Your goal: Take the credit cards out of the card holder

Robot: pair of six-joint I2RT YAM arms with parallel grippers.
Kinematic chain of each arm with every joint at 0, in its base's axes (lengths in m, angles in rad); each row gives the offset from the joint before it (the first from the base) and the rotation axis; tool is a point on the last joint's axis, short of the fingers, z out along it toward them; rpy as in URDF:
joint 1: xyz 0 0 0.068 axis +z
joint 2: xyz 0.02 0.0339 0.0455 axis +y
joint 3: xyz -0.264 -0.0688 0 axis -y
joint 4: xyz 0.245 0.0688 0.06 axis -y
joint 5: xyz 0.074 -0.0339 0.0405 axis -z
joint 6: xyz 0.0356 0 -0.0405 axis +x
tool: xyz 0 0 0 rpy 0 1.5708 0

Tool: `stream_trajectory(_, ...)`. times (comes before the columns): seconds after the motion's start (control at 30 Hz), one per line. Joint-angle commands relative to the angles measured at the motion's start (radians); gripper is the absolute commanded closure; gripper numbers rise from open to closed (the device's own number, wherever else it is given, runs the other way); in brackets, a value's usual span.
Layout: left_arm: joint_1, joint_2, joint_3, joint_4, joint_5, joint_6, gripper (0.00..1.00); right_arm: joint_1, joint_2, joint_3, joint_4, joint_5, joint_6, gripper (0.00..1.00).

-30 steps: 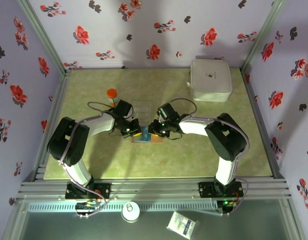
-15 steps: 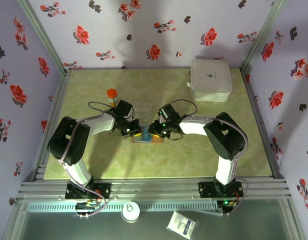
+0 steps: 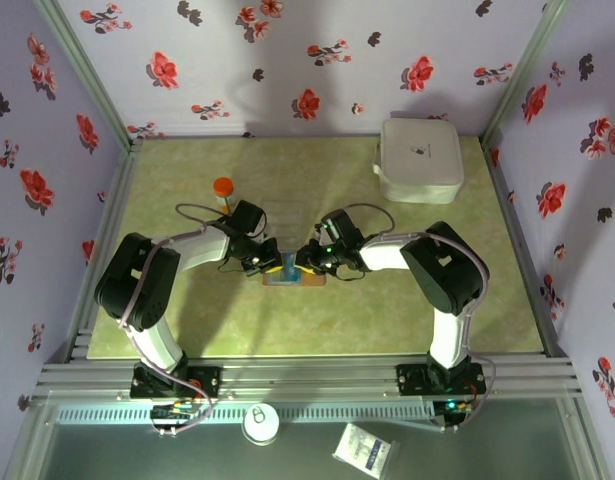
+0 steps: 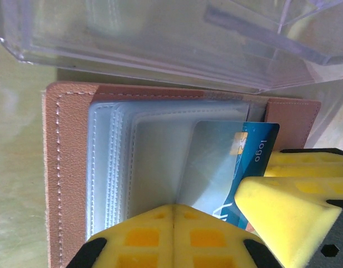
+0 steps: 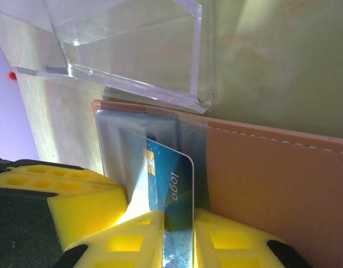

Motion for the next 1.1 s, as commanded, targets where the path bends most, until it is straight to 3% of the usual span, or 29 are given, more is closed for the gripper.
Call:
stream_trajectory(0.0,-0.002,0.029,-0.030,-0.049,-0.032,0.011,1.00,0.002,0.018,-0.016,0.029,-0.027,0.021,0.81)
stream_trajectory(0.6,-0.001,0.014,-0.028,-0.059,-0.038,0.008,1.00,-0.033,-0.067,-0.082,-0.024,0.005,-0.021,0.92)
stream_trajectory(0.87,0.000,-0.007,-0.008,-0.059,-0.027,-0.002,1.00,-0.046,-0.141,-0.054,-0.169,0.032,-0.106,0.94)
stream_trajectory(1.07,0.001,-0.048,0.025,-0.049,-0.009,-0.010,1.00,-0.046,-0.199,0.051,-0.396,0.088,-0.287,0.96)
